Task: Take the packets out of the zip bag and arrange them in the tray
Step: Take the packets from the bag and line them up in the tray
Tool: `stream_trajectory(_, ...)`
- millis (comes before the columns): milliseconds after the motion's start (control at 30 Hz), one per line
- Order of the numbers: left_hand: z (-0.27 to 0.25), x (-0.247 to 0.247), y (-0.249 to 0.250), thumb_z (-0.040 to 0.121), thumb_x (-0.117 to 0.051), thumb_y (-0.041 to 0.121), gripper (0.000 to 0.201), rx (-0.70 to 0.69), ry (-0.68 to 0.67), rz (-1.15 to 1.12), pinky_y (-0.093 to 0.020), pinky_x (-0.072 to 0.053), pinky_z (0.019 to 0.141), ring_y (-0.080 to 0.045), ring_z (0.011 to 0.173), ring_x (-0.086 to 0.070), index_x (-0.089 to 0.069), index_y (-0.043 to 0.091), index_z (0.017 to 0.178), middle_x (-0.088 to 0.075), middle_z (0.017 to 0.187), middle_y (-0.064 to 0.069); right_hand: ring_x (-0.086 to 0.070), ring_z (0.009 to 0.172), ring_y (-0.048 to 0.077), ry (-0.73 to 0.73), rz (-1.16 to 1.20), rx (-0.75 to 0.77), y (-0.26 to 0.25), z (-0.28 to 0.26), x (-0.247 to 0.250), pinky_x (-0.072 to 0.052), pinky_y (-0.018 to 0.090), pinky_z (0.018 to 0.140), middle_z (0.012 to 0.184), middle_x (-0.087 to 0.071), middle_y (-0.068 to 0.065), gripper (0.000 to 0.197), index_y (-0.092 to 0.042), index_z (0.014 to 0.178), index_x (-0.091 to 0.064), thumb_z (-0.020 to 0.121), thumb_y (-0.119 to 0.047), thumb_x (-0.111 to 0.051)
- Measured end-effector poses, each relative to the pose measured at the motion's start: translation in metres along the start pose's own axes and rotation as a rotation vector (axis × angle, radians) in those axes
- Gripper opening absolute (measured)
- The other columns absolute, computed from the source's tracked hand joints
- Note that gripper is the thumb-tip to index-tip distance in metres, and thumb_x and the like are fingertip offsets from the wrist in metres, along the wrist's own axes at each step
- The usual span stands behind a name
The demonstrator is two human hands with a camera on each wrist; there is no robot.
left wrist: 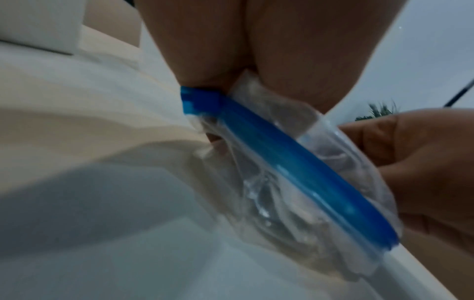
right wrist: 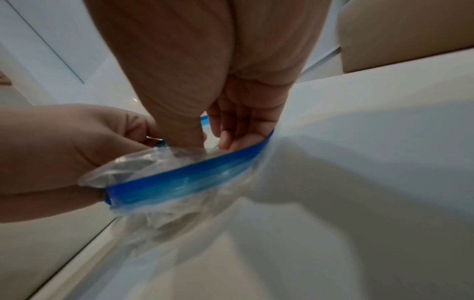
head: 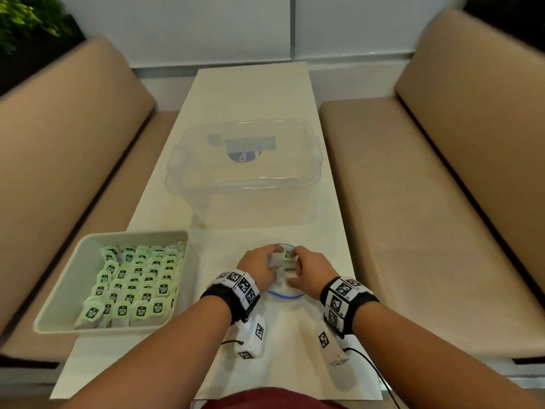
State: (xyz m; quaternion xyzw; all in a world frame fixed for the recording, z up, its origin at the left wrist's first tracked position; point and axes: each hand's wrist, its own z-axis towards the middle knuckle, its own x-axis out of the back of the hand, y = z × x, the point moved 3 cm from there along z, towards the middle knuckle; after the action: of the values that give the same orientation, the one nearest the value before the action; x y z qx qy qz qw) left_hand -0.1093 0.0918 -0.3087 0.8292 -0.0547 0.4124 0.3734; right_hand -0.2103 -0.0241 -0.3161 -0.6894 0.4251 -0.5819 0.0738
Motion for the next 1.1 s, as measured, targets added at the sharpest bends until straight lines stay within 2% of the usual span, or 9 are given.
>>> stream_trajectory(133, 0.001, -0.002, -0.006, 0.08, -0.063, 0.001, 0.053, -0.02, 0.01, -0.096, -0.028, -0.056, 0.084, -0.012, 0.096, -0.067, -0.061, 0.035, 0.121, -0.07, 0.107, 0.006, -0.049, 0.081, 0.015, -0.006, -0.033, 0.066, 0.002, -0.001, -0.001, -0.037, 0.024, 0.073, 0.091, -0.052, -0.005, 0.041, -0.017, 0.108, -0.059, 0.075, -0.027, -0.081)
stream_trajectory(267, -0.003, 0.0, -0.009, 0.082, -0.068, 0.009, 0.043, -0.053, 0.05, -0.086, -0.027, -0.052, 0.09, -0.015, 0.101, -0.064, -0.063, 0.031, 0.119, -0.068, 0.114, 0.002, -0.05, 0.079, 0.017, -0.011, -0.023, 0.087, 0.004, -0.003, -0.006, -0.037, 0.026, 0.07, 0.089, -0.05, -0.003, 0.033, -0.023, 0.086, -0.053, 0.073, -0.031, -0.082)
stream_trajectory(433, -0.007, -0.002, -0.01, 0.08, -0.074, 0.017, 0.04, -0.033, 0.075, -0.132, -0.029, -0.053, 0.089, -0.018, 0.1, -0.064, -0.064, 0.03, 0.116, -0.067, 0.114, -0.001, -0.049, 0.087, 0.013, -0.057, -0.025, 0.079, 0.007, -0.005, -0.01, -0.037, 0.021, 0.079, 0.099, -0.047, -0.003, 0.023, -0.014, 0.092, -0.071, 0.078, -0.032, -0.079)
stream_trajectory(500, -0.008, -0.002, -0.012, 0.08, -0.073, 0.016, 0.038, -0.016, 0.079, -0.144, -0.028, -0.055, 0.084, -0.017, 0.096, -0.065, -0.065, 0.031, 0.113, -0.067, 0.112, 0.0, -0.049, 0.085, 0.013, -0.065, 0.006, 0.076, 0.006, -0.007, -0.009, -0.038, 0.023, 0.078, 0.097, -0.048, -0.003, 0.016, -0.017, 0.084, -0.068, 0.08, -0.03, -0.077)
stream_trajectory(633, -0.009, -0.002, -0.014, 0.083, -0.07, 0.02, 0.032, -0.031, 0.091, -0.067, -0.022, -0.05, 0.082, -0.015, 0.096, -0.063, -0.065, 0.033, 0.111, -0.067, 0.111, 0.002, -0.046, 0.062, 0.014, -0.035, 0.148, 0.05, 0.006, -0.014, -0.001, -0.044, 0.033, 0.066, 0.067, -0.049, -0.002, 0.032, -0.021, 0.059, -0.045, 0.078, -0.026, -0.071)
stream_trajectory(767, -0.01, 0.002, -0.015, 0.082, -0.072, 0.026, 0.03, -0.093, 0.091, 0.106, -0.022, -0.04, 0.094, -0.018, 0.111, -0.056, -0.067, 0.033, 0.111, -0.057, 0.118, 0.0, -0.06, 0.064, 0.023, 0.058, 0.37, 0.006, 0.012, -0.018, 0.013, -0.055, 0.042, 0.069, 0.067, -0.062, 0.005, 0.018, -0.019, 0.067, -0.056, 0.069, -0.031, -0.068)
stream_trajectory(867, -0.015, 0.01, -0.011, 0.08, -0.074, 0.034, 0.022, -0.138, 0.169, 0.142, -0.029, -0.036, 0.103, -0.02, 0.118, -0.044, -0.072, 0.034, 0.102, -0.048, 0.122, 0.0, -0.072, 0.068, 0.03, 0.09, 0.467, -0.007, 0.014, -0.018, 0.022, -0.06, 0.047, 0.071, 0.069, -0.07, 0.009, 0.015, -0.019, 0.074, -0.058, 0.073, -0.014, -0.072)
stream_trajectory(1000, -0.024, 0.028, 0.006, 0.081, -0.071, 0.038, 0.004, -0.232, 0.41, 0.243, -0.035, -0.042, 0.089, -0.019, 0.104, -0.045, -0.074, 0.037, 0.084, -0.053, 0.109, 0.008, -0.069, 0.065, 0.026, 0.159, 0.438, 0.014, 0.007, -0.022, 0.033, -0.059, 0.046, 0.069, 0.069, -0.069, 0.011, 0.016, -0.015, 0.076, -0.059, 0.077, -0.03, -0.063)
stream_trajectory(1100, -0.025, 0.031, 0.026, 0.088, -0.065, 0.037, 0.011, -0.321, 0.341, 0.282, -0.03, -0.042, 0.083, -0.017, 0.097, -0.053, -0.074, 0.034, 0.092, -0.063, 0.098, 0.009, -0.064, 0.067, 0.032, 0.247, 0.449, 0.01, 0.003, -0.024, 0.039, -0.057, 0.047, 0.069, 0.067, -0.064, 0.011, 0.029, -0.012, 0.072, -0.058, 0.073, -0.041, -0.057)
